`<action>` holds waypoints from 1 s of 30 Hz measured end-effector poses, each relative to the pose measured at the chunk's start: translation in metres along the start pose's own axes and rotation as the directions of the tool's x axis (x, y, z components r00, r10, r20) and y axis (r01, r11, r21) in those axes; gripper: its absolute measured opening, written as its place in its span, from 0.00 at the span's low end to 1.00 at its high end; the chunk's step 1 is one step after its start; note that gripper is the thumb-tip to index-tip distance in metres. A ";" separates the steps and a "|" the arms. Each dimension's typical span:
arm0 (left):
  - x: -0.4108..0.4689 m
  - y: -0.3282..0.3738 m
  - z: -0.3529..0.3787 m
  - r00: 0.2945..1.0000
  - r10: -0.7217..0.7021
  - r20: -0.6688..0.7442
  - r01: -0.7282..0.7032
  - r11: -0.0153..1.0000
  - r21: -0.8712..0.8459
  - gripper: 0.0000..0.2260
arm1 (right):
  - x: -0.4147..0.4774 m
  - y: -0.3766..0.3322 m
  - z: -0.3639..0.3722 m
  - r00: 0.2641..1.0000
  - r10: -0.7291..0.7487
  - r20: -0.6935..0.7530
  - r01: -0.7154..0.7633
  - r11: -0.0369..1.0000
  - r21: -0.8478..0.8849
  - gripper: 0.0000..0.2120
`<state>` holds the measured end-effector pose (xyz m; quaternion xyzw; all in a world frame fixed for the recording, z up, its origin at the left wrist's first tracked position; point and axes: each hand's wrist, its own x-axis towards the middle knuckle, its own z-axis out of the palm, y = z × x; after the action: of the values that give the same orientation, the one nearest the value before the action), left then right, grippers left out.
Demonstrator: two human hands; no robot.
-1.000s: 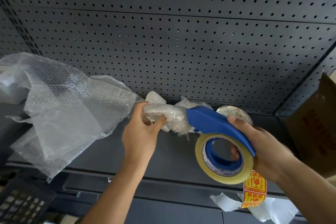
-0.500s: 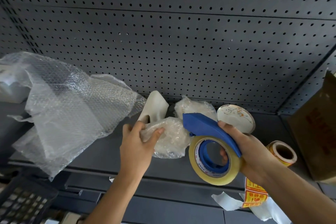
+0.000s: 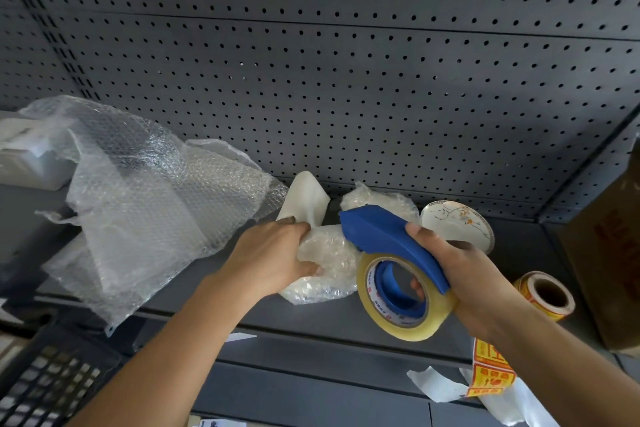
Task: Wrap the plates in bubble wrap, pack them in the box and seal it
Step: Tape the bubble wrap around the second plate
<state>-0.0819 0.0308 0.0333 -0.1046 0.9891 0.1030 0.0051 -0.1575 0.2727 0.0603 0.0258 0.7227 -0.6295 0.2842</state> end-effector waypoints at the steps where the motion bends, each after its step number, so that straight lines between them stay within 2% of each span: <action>1: 0.002 0.001 0.002 1.000 0.013 0.008 -0.013 0.999 -0.040 0.22 | 0.000 0.000 0.000 1.000 0.001 -0.007 -0.001 1.000 -0.003 0.22; 3: 0.003 0.001 0.008 1.000 0.028 -0.007 -0.029 0.990 -0.138 0.22 | -0.001 -0.001 -0.001 1.000 0.009 -0.009 -0.009 1.000 -0.003 0.22; 6: 0.000 -0.001 0.020 0.988 0.013 -0.155 -0.048 0.974 -0.221 0.18 | -0.003 -0.001 -0.002 1.000 0.013 -0.008 -0.013 1.000 0.000 0.22; 9: -0.006 0.004 0.033 0.949 -0.086 -0.304 -0.030 0.934 -0.357 0.18 | -0.007 -0.006 -0.004 1.000 -0.002 -0.015 0.002 1.000 0.010 0.22; 12: -0.007 0.013 0.042 0.905 -0.202 -0.375 -0.001 0.880 -0.476 0.18 | -0.013 -0.013 -0.002 0.998 -0.041 -0.039 0.041 0.999 -0.016 0.22; 15: -0.005 0.019 0.049 0.873 -0.315 -0.372 0.039 0.805 -0.591 0.16 | -0.018 -0.019 0.002 0.994 -0.099 -0.055 0.094 0.992 -0.078 0.28; 18: -0.001 0.022 0.054 0.863 -0.354 -0.362 0.039 0.759 -0.650 0.14 | -0.023 -0.021 0.006 0.989 -0.139 -0.054 0.133 0.986 -0.104 0.24; 23: 0.006 0.027 0.055 0.846 -0.417 -0.332 0.037 0.666 -0.745 0.10 | -0.032 -0.022 0.009 0.985 -0.164 -0.052 0.154 0.975 -0.159 0.28; 27: 0.006 0.027 0.051 0.851 -0.423 -0.311 0.041 0.644 -0.764 0.09 | -0.042 -0.026 0.009 0.987 -0.154 -0.044 0.145 0.976 -0.165 0.30; 30: 0.008 0.025 0.047 0.833 -0.470 -0.293 0.073 0.618 -0.783 0.04 | -0.051 -0.030 0.008 0.986 -0.161 -0.034 0.152 0.971 -0.186 0.29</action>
<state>-0.0957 0.0627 -0.0079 -0.2727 0.7993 0.4667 -0.2627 -0.1239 0.2753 0.1095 -0.0420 0.7839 -0.5802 0.2172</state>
